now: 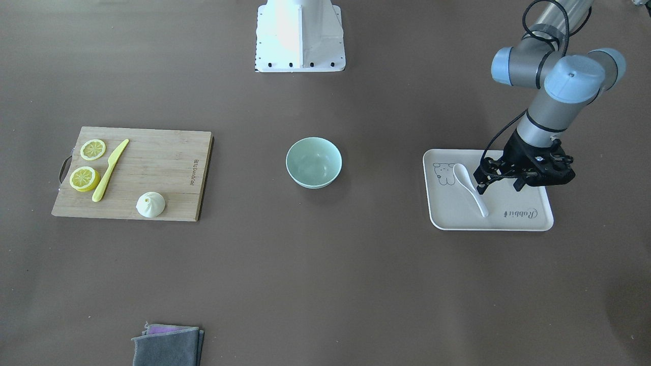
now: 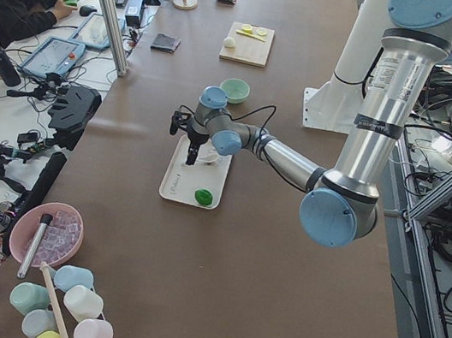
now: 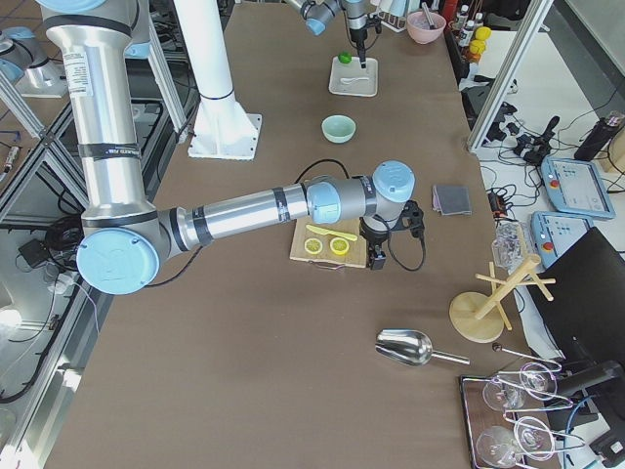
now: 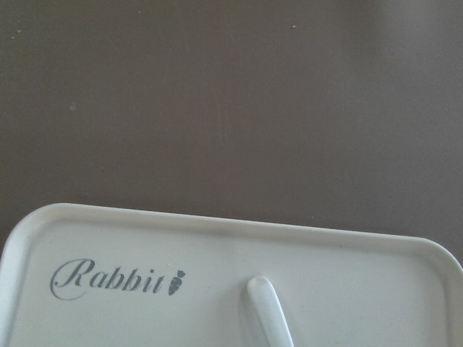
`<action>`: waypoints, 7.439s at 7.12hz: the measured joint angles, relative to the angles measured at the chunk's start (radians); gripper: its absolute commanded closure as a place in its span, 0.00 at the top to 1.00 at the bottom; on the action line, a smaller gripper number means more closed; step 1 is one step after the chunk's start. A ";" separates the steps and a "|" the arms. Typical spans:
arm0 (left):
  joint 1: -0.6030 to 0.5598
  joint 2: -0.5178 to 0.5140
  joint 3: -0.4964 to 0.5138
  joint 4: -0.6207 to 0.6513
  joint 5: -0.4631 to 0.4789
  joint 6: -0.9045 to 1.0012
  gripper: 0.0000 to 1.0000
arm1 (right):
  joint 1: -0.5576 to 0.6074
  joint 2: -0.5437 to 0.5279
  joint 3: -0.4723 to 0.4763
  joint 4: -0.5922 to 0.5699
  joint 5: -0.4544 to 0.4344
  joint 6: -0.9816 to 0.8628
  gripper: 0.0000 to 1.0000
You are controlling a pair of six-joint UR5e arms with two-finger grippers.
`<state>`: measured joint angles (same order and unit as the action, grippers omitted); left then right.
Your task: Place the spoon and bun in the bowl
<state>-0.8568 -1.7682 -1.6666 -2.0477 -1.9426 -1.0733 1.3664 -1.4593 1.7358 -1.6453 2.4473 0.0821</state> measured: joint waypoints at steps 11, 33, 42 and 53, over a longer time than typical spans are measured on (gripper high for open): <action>0.057 -0.015 0.009 0.012 0.039 -0.087 0.00 | -0.075 0.083 0.013 0.001 0.001 0.149 1.00; 0.194 -0.485 0.016 0.240 0.041 -0.351 0.00 | -0.522 0.234 -0.144 0.383 -0.353 0.755 0.00; 0.286 -0.564 0.103 0.224 0.163 -0.403 0.98 | -0.444 0.369 -0.134 0.382 -0.218 0.861 0.00; -0.091 -0.225 -0.113 0.380 0.038 0.335 0.98 | -0.880 0.561 -0.063 0.375 -0.555 1.186 0.02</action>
<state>-0.9482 -1.9932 -1.7799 -1.6674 -1.9042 -0.7387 0.4867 -0.8981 1.6730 -1.2702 1.8920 1.2679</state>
